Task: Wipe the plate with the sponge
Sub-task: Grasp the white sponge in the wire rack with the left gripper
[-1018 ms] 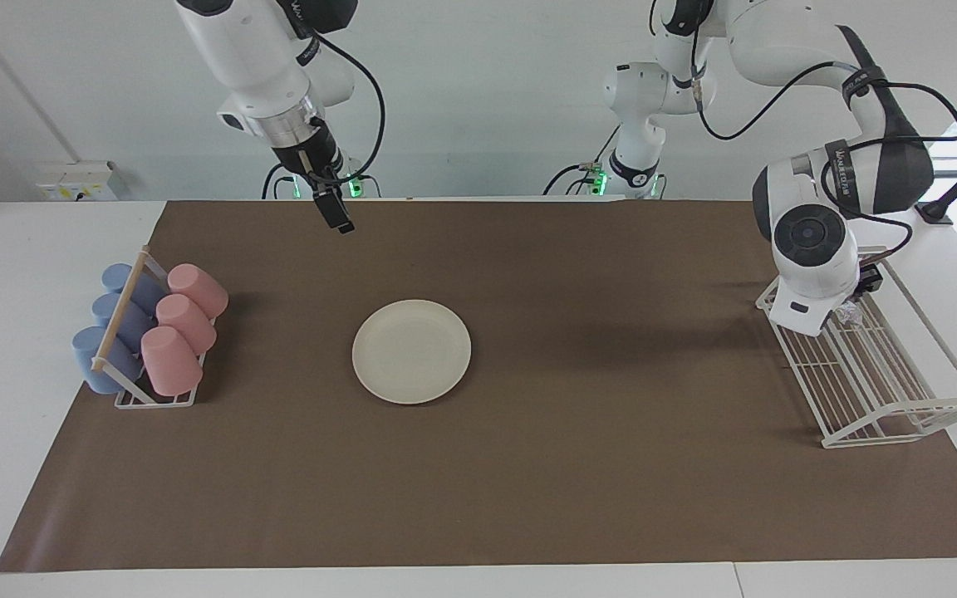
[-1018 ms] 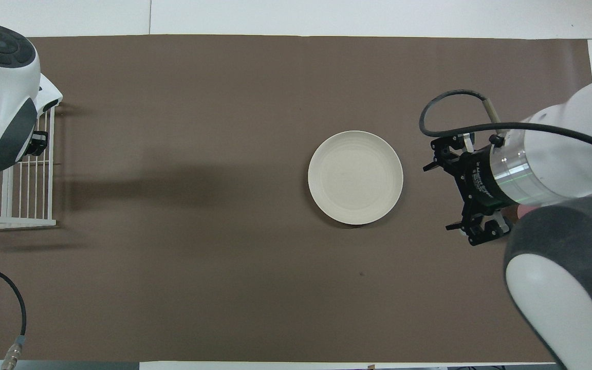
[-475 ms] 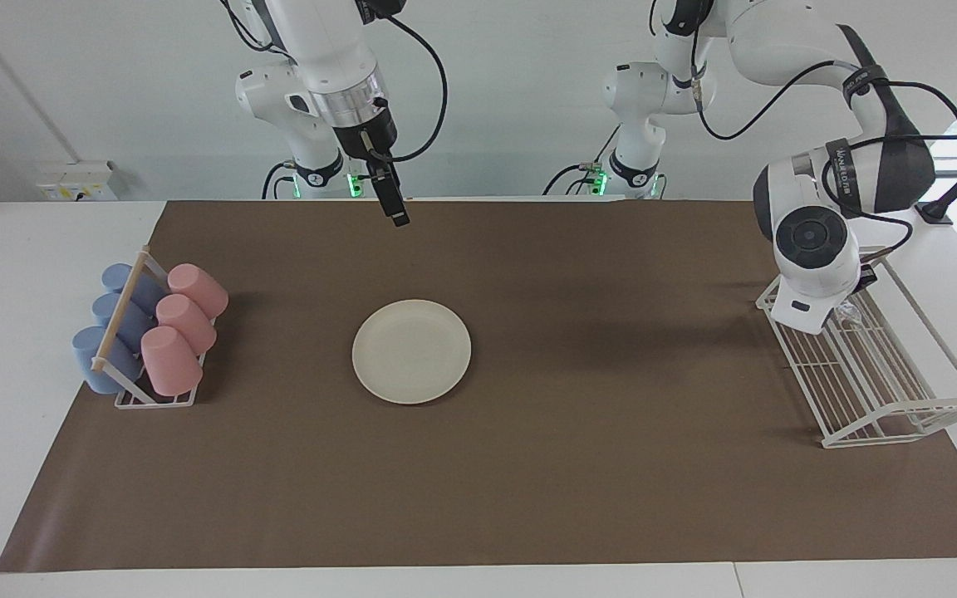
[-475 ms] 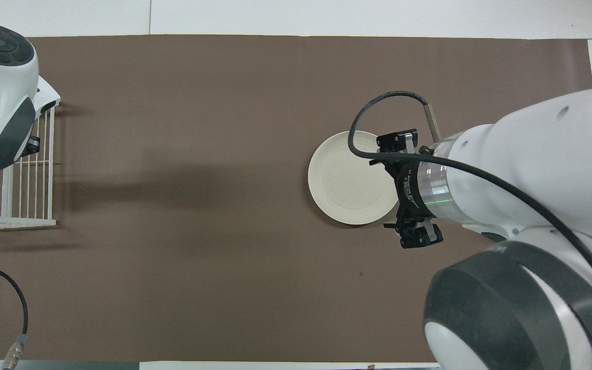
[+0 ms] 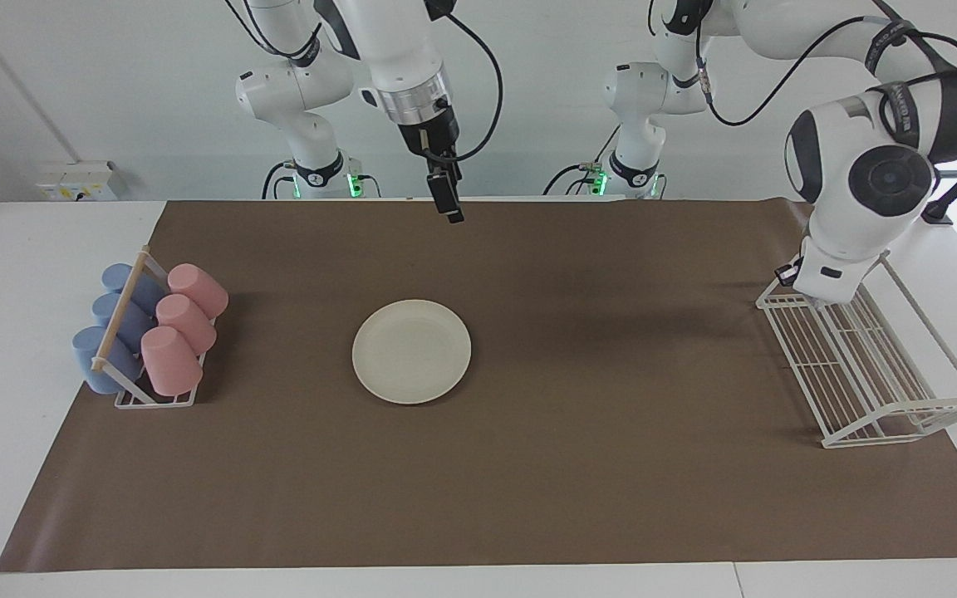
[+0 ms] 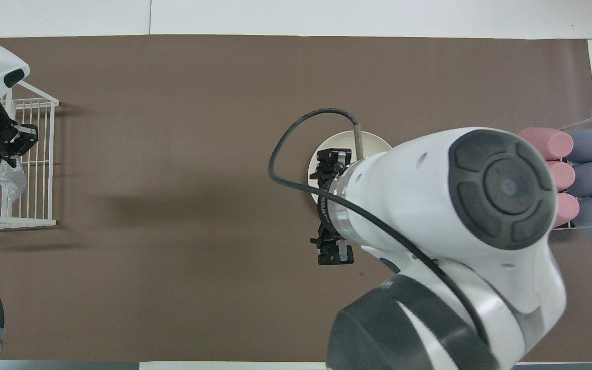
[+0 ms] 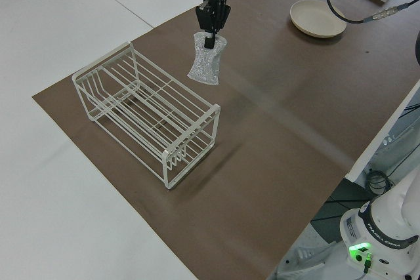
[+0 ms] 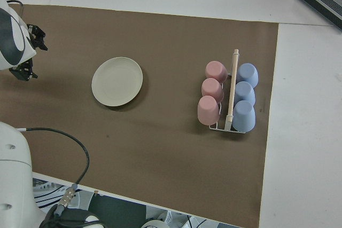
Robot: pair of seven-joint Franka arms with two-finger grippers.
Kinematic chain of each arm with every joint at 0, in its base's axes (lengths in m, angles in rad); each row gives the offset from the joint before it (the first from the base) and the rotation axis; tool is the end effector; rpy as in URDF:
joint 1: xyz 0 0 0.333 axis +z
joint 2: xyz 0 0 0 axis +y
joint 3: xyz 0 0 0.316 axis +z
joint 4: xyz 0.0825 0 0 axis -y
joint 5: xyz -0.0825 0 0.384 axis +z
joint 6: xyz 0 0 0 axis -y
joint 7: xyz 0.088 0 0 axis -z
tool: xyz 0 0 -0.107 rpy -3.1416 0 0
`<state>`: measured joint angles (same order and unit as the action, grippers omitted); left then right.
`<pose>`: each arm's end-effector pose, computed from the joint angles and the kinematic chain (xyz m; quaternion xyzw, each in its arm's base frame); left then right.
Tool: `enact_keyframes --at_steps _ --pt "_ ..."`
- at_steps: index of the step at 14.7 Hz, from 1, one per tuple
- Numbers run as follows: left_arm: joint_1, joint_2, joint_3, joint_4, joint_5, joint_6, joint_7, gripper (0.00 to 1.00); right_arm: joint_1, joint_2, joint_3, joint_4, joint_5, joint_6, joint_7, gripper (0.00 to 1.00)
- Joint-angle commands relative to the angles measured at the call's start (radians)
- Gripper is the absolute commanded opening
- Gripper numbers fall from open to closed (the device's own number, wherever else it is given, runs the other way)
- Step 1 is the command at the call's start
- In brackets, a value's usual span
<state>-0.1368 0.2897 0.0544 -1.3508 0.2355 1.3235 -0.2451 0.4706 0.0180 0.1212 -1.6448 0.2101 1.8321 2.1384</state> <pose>0.6086 -0.0256 0.5428 -0.9756 -0.0901 0.1339 0.1486 0.4748 0.3387 0.6056 -0.6961 0.7053 0.0849 0.1037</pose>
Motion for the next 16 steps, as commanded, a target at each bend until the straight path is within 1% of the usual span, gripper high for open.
enact_keyframes --at_steps 1,2,4,5,6,7,9,11,13,14,15,16 --pt "0.026 -0.075 0.016 0.033 -0.239 -0.055 -0.084 0.0 0.043 0.082 0.002 0.103 -0.03 -0.008 0.096 1.0" --pt "0.055 -0.096 0.015 0.03 -0.346 -0.058 -0.118 0.0 0.074 0.103 0.002 0.118 -0.056 -0.005 0.128 1.0" --pt "0.094 -0.115 0.013 0.001 -0.509 -0.061 -0.126 0.0 0.108 0.138 0.002 0.163 -0.093 -0.01 0.169 1.0" --pt "0.101 -0.132 0.013 -0.033 -0.575 -0.06 -0.122 0.0 0.114 0.157 0.0 0.183 -0.1 -0.02 0.178 1.0" --pt "0.123 -0.158 0.013 -0.091 -0.635 -0.049 -0.115 0.0 0.114 0.175 0.0 0.215 -0.101 -0.036 0.187 1.0" --pt "0.132 -0.193 0.013 -0.158 -0.703 -0.028 -0.1 0.0 0.114 0.198 -0.001 0.247 -0.113 -0.065 0.187 1.0" --pt "0.16 -0.301 0.013 -0.378 -0.838 0.078 0.025 0.0 0.115 0.249 0.0 0.336 -0.146 -0.112 0.19 1.0" --pt "0.158 -0.415 0.012 -0.61 -0.973 0.207 0.129 0.0 0.112 0.261 -0.001 0.358 -0.143 -0.116 0.198 1.0" --pt "0.152 -0.499 0.012 -0.768 -1.108 0.273 0.202 0.0 0.117 0.273 0.003 0.376 -0.144 -0.091 0.248 1.0" --pt "0.152 -0.532 0.012 -0.83 -1.168 0.31 0.237 0.0 0.12 0.278 0.005 0.376 -0.144 -0.062 0.271 1.0" --pt "0.149 -0.55 0.012 -0.876 -1.23 0.331 0.26 0.0 0.155 0.283 0.005 0.375 -0.149 -0.051 0.288 1.0" --pt "0.145 -0.554 0.012 -0.893 -1.274 0.332 0.28 0.0 0.181 0.286 0.003 0.373 -0.153 -0.041 0.299 1.0"
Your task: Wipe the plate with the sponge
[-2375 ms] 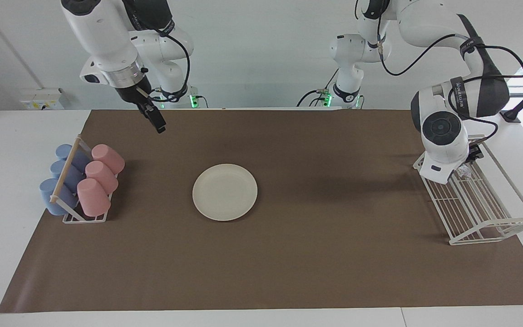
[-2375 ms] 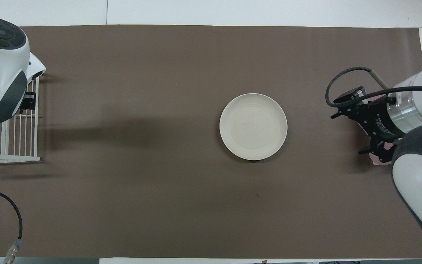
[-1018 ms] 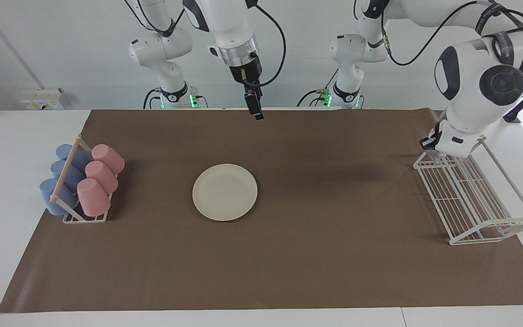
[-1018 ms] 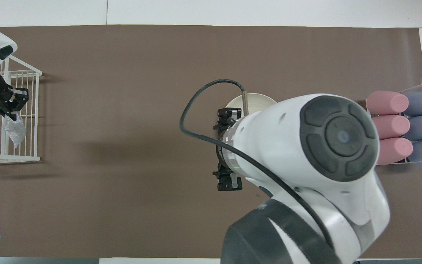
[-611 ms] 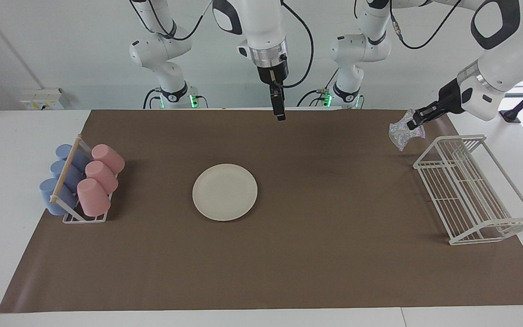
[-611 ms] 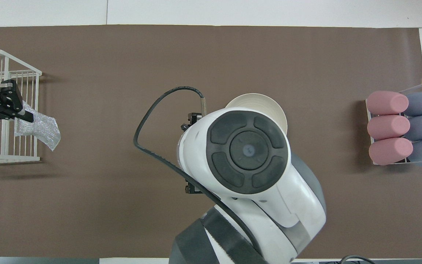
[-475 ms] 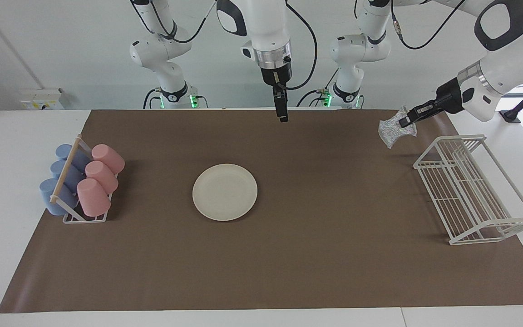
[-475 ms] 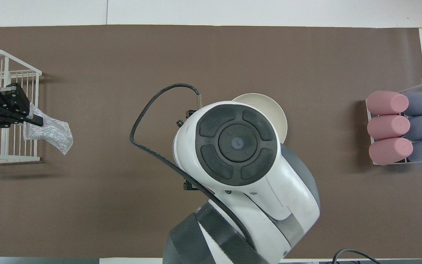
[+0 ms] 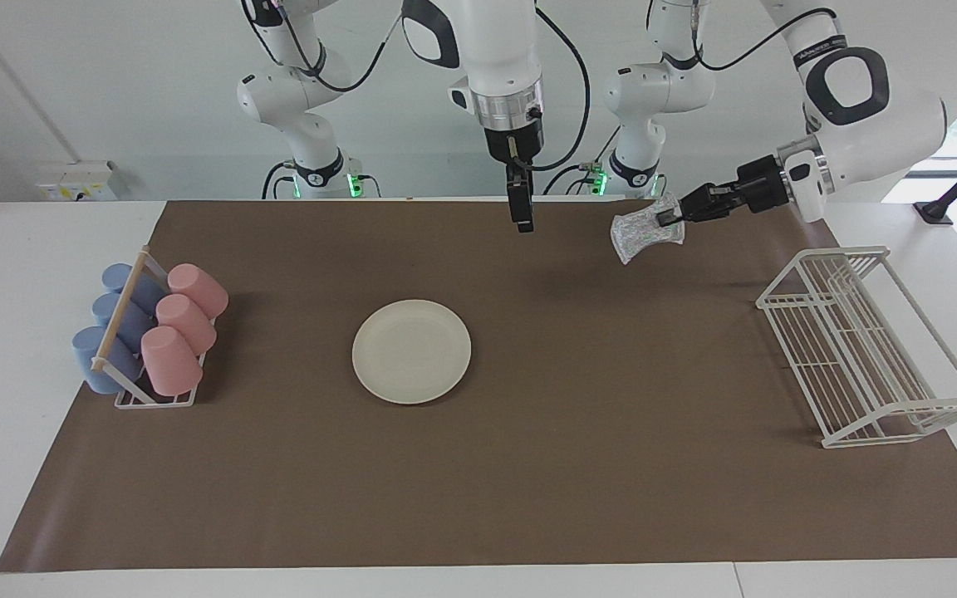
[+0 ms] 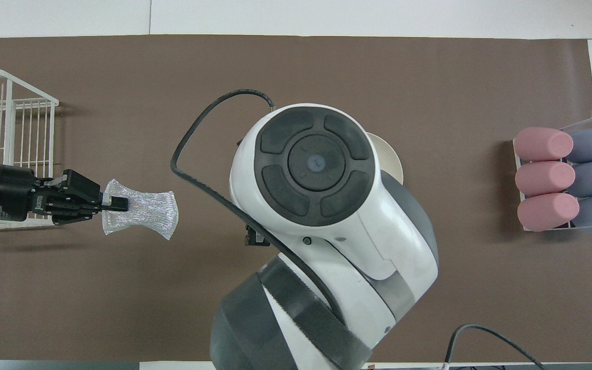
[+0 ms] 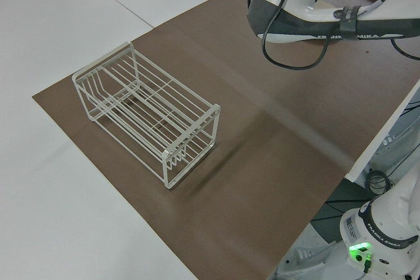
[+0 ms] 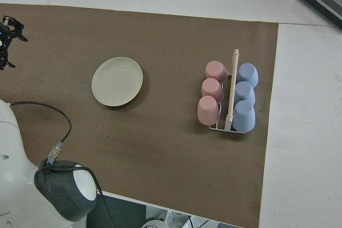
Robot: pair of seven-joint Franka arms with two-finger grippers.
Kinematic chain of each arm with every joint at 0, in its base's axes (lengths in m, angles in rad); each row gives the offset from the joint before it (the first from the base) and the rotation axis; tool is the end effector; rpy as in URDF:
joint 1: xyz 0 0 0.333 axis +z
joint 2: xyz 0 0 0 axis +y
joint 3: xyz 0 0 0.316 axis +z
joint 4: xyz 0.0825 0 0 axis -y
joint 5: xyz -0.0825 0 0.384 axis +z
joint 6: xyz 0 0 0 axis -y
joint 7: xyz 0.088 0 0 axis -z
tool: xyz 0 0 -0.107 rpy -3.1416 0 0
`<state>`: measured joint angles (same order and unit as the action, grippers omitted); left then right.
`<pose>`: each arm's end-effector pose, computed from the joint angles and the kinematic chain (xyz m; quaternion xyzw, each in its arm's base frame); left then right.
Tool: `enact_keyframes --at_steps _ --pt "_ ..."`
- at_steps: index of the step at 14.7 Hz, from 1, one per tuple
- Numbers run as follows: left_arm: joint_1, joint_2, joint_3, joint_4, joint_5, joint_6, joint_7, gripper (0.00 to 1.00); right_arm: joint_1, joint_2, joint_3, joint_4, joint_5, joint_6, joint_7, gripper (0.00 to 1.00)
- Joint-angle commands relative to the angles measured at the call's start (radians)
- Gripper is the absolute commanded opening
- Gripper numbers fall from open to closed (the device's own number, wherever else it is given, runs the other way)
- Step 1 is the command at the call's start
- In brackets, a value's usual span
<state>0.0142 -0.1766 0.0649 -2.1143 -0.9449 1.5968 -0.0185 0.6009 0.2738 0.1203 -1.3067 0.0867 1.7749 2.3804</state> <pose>0.4815 -0.0454 0.5088 0.8697 0.1302 -0.1382 0.4556 0.4956 0.4300 0.6074 -0.6645 0.7385 0.0570 0.0991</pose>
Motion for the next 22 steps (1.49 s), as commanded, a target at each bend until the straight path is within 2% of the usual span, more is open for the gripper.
enact_keyframes --at_steps 1,2,4,5,9,13,16,17,18,20,21,22 --pt "-0.016 -0.087 -0.002 -0.159 -0.141 0.058 0.074 0.0 0.066 0.033 0.006 0.029 -0.033 0.059 0.072 1.0" --pt "-0.022 -0.087 -0.002 -0.183 -0.196 0.058 0.104 0.0 0.072 0.033 0.007 0.008 -0.025 0.134 0.082 1.0" --pt "-0.022 -0.087 -0.002 -0.232 -0.247 0.046 0.172 0.0 0.086 0.013 0.009 -0.109 -0.018 0.321 0.08 1.0" --pt "-0.022 -0.087 -0.002 -0.254 -0.288 0.037 0.207 0.0 0.105 -0.002 0.009 -0.144 -0.018 0.377 0.082 1.0" --pt "-0.048 -0.077 -0.002 -0.276 -0.368 0.026 0.299 0.0 0.132 -0.042 0.009 -0.233 -0.018 0.388 0.082 1.0" --pt "-0.049 -0.075 -0.002 -0.279 -0.37 0.019 0.304 0.0 0.135 -0.076 0.009 -0.302 -0.019 0.39 0.072 1.0" --pt "-0.048 -0.075 0.001 -0.279 -0.368 0.005 0.305 0.0 0.142 -0.081 0.009 -0.31 -0.019 0.389 0.075 1.0" --pt "-0.048 -0.075 -0.002 -0.279 -0.368 0.003 0.305 0.0 0.142 -0.081 0.009 -0.31 -0.018 0.393 0.08 0.89" --pt "-0.046 -0.075 0.001 -0.279 -0.367 -0.003 0.305 0.0 0.143 -0.081 0.009 -0.313 -0.018 0.393 0.076 0.86" --pt "-0.04 -0.075 0.001 -0.279 -0.367 -0.012 0.305 0.0 0.142 -0.081 0.009 -0.315 -0.016 0.406 0.079 0.74" --pt "-0.037 -0.075 0.001 -0.279 -0.365 -0.018 0.305 0.0 0.143 -0.079 0.012 -0.316 -0.015 0.432 0.085 0.63" --pt "-0.037 -0.075 0.001 -0.279 -0.364 -0.018 0.305 0.0 0.148 -0.081 0.013 -0.327 -0.015 0.454 0.085 0.43"
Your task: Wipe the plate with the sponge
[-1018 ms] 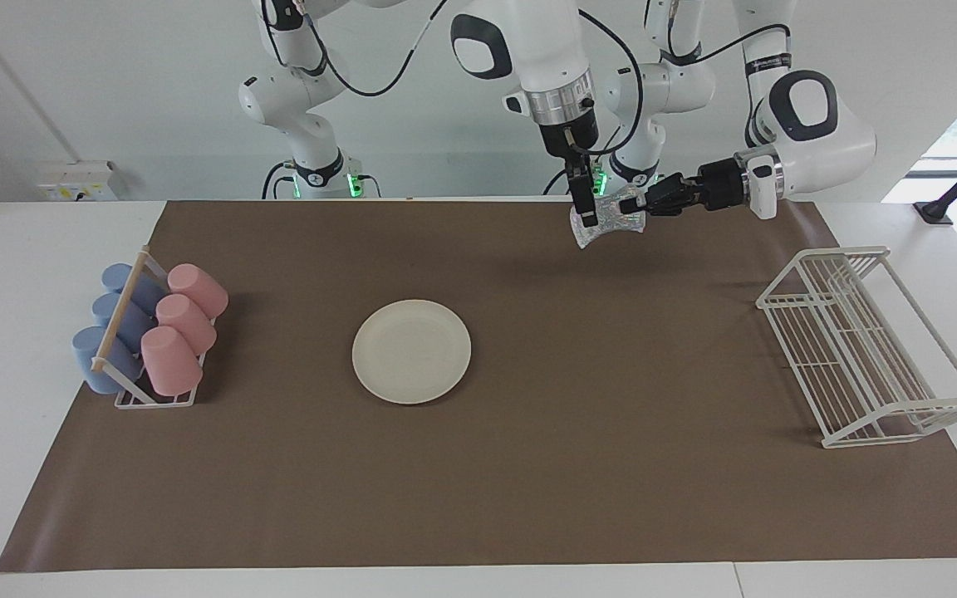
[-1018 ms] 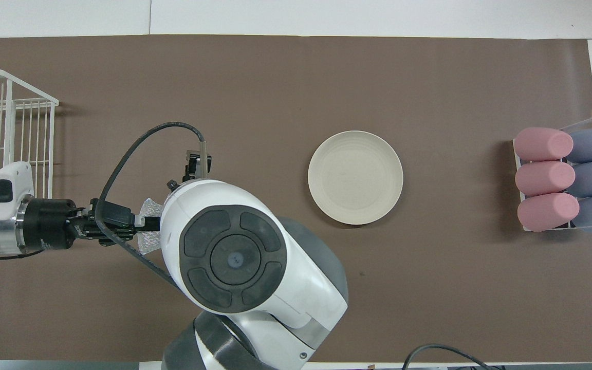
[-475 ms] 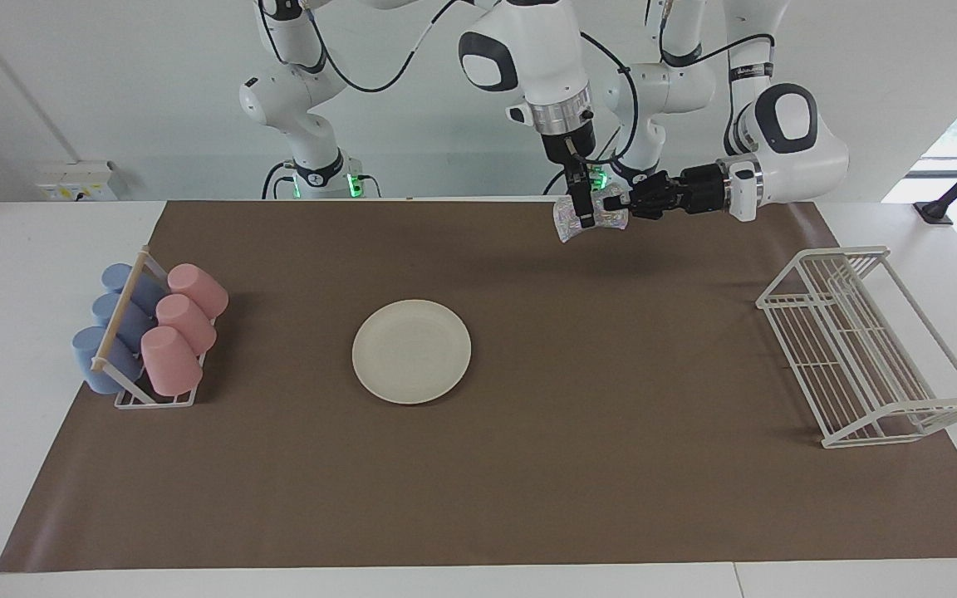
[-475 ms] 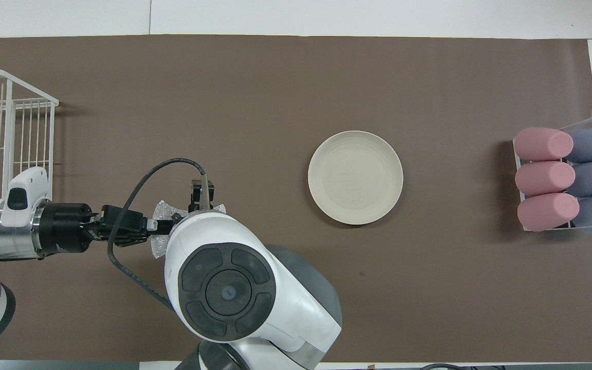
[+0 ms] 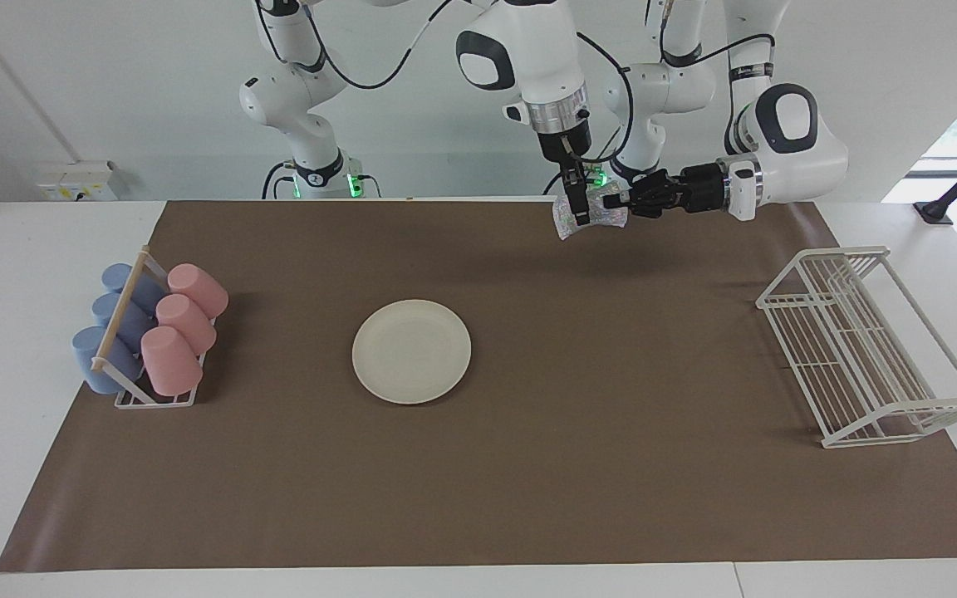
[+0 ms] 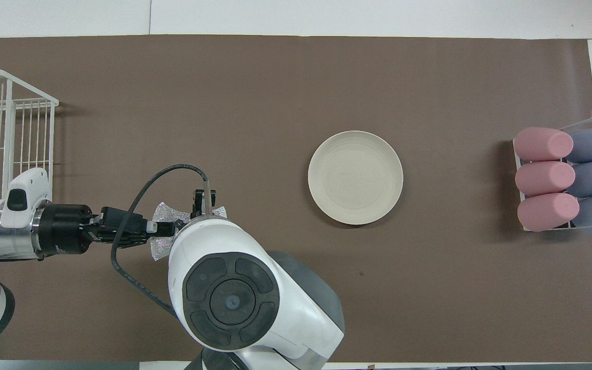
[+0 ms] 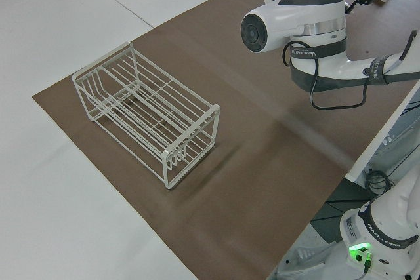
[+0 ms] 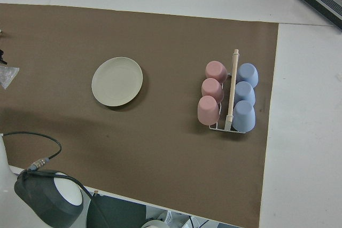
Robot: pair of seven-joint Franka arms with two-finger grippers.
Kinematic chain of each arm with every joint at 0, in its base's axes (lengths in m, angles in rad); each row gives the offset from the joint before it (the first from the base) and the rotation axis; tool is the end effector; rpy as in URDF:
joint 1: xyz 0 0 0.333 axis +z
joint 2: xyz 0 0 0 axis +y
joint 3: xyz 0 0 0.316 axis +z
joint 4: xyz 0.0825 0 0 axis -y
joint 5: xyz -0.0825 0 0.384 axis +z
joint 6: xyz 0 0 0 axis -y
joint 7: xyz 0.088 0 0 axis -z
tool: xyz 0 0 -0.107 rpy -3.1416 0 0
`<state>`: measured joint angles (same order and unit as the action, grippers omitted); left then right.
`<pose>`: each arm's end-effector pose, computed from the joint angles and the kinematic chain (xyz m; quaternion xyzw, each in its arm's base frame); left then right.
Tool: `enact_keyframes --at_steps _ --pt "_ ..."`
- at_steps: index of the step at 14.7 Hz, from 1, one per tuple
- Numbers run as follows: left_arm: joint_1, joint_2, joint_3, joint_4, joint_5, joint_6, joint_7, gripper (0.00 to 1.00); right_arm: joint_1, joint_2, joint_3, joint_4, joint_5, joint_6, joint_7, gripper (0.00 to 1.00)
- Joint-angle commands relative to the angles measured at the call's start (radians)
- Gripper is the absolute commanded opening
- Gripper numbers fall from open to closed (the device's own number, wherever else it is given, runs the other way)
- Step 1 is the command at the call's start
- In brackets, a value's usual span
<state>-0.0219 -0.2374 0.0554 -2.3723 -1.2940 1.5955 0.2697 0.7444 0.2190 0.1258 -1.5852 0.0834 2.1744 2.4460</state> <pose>0.4387 -0.0853 0.4524 0.7804 0.0816 -0.1240 0.6074 0.4305 0.5033 0.5483 -0.6773 0.7103 0.0671 0.1794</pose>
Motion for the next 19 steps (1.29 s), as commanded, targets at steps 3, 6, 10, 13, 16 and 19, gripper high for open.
enact_keyframes --at_steps 3,6,10,13,16,19 --pt "-0.001 -0.014 0.011 -0.021 -0.013 -0.02 0.016 0.0 0.015 -0.032 0.008 -0.067 -0.013 0.07 0.014 0.0" --pt "-0.001 -0.014 0.011 -0.019 -0.011 -0.022 0.016 0.0 0.015 -0.032 0.009 -0.064 -0.013 0.071 0.011 0.0" --pt "-0.001 -0.014 0.008 -0.015 0.001 -0.029 0.016 0.0 0.016 -0.032 0.008 -0.061 -0.02 0.058 0.007 0.0" --pt "-0.001 -0.025 0.006 0.005 0.061 -0.029 -0.02 1.0 0.004 -0.035 0.008 -0.076 -0.033 0.051 -0.042 0.0" --pt "-0.001 -0.025 0.006 0.011 0.091 -0.028 -0.033 1.0 -0.065 -0.069 0.003 -0.169 -0.033 0.054 -0.226 0.0" --pt "-0.001 -0.014 0.004 0.036 0.197 -0.013 -0.046 1.0 -0.216 -0.098 0.005 -0.274 -0.033 0.076 -0.453 0.0"
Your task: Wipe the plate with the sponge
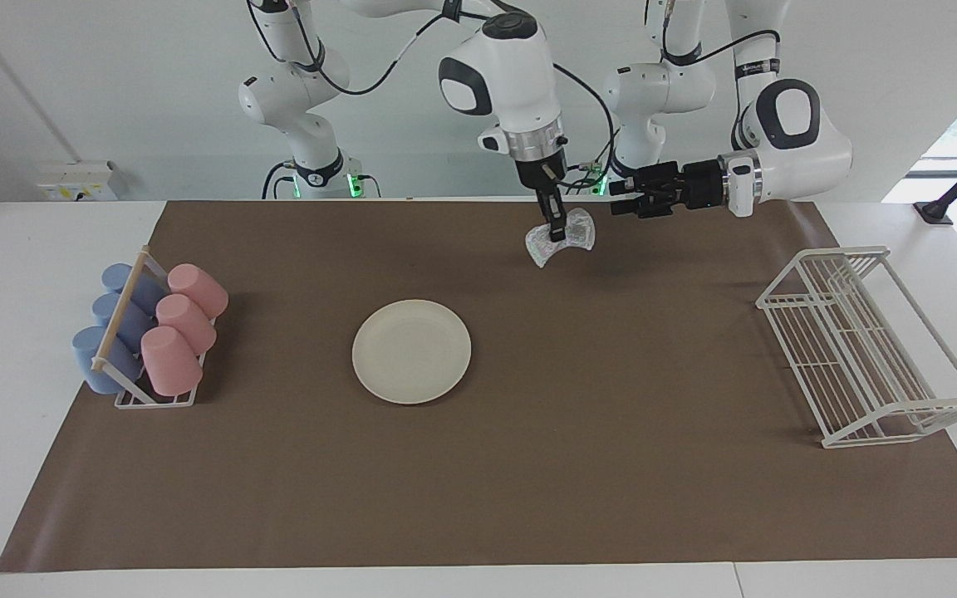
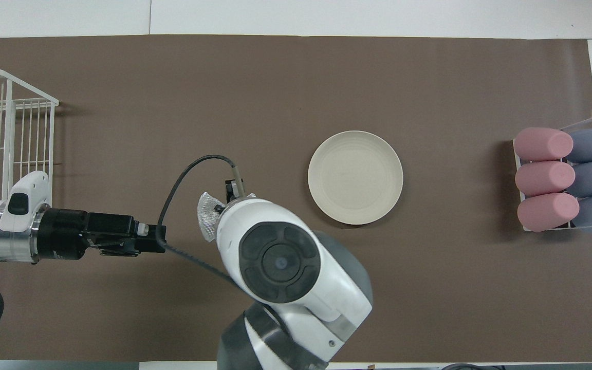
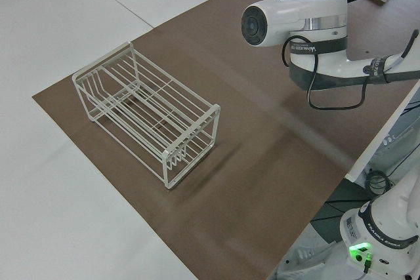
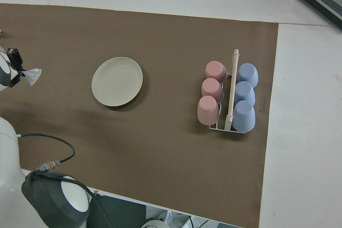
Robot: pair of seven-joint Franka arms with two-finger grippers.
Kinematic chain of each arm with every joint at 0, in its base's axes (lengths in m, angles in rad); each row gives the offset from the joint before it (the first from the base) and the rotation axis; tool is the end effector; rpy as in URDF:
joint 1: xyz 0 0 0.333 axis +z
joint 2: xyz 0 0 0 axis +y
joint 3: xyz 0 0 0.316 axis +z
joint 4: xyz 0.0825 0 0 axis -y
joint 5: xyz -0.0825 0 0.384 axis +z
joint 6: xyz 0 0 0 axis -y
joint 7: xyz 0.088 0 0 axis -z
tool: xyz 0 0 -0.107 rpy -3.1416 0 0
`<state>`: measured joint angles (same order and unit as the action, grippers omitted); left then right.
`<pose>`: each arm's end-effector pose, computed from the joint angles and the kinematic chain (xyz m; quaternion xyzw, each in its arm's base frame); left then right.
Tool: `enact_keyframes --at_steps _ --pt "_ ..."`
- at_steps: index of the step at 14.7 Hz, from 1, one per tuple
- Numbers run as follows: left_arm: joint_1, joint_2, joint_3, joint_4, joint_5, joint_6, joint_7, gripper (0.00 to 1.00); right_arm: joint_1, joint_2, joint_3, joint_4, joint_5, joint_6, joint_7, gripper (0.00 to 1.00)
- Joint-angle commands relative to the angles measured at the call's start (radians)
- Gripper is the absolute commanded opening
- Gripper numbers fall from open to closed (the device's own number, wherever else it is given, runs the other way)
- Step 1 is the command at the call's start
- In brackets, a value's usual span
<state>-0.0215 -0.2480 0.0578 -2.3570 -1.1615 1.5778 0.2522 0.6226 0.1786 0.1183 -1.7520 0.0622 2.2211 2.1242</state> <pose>0.4320 -0.0810 0.4529 0.8141 0.0582 -0.1421 0.5601 0.4744 0.4304 0.4949 -0.7502 0.6440 0.0171 0.1489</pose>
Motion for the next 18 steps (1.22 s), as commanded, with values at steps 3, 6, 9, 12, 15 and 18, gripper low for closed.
enact_keyframes --at_steps 3,6,9,12,15,18 --pt "-0.003 0.001 0.002 0.06 0.198 0.021 -0.065 1.0 -0.149 -0.057 0.012 -0.228 -0.012 0.154 -0.213 0.0" --pt "0.0 -0.002 0.002 0.07 0.344 0.059 -0.067 1.0 -0.164 -0.056 0.012 -0.381 -0.012 0.314 -0.28 0.0" --pt "-0.012 0.001 -0.003 0.09 0.561 0.126 -0.073 1.0 -0.173 -0.01 0.012 -0.417 -0.012 0.371 -0.3 0.0" --pt "-0.014 0.003 -0.009 0.094 0.719 0.162 -0.11 1.0 -0.199 0.018 0.012 -0.419 -0.012 0.394 -0.372 0.0" --pt "-0.014 0.006 -0.007 0.097 0.734 0.166 -0.113 1.0 -0.233 0.018 0.012 -0.429 -0.012 0.396 -0.423 0.0" --pt "-0.014 0.007 -0.009 0.117 0.738 0.171 -0.22 1.0 -0.29 0.016 0.014 -0.455 -0.01 0.396 -0.515 0.0"
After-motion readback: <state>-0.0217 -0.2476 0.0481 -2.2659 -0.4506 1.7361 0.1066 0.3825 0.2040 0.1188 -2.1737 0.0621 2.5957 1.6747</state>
